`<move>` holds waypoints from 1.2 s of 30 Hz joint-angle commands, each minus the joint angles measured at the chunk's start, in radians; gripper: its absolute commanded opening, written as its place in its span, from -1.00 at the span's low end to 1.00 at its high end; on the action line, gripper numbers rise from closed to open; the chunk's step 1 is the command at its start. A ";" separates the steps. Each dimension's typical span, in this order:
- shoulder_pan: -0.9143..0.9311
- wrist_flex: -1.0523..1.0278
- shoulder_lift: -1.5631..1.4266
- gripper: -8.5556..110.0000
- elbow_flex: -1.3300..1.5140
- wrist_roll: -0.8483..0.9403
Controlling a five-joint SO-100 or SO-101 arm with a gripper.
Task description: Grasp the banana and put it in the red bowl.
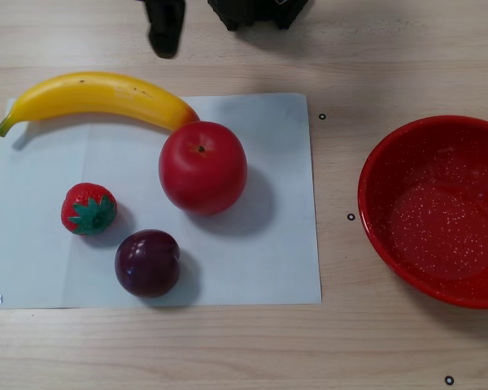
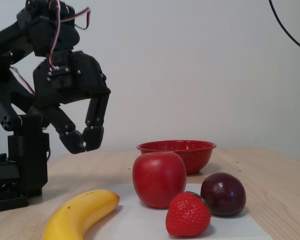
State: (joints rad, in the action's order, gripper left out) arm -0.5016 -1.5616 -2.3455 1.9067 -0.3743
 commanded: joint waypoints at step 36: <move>-0.360 -0.046 0.518 -0.60 -0.439 -0.357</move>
State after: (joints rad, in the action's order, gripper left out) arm -0.8529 -1.6153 -1.7917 1.5447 -0.7164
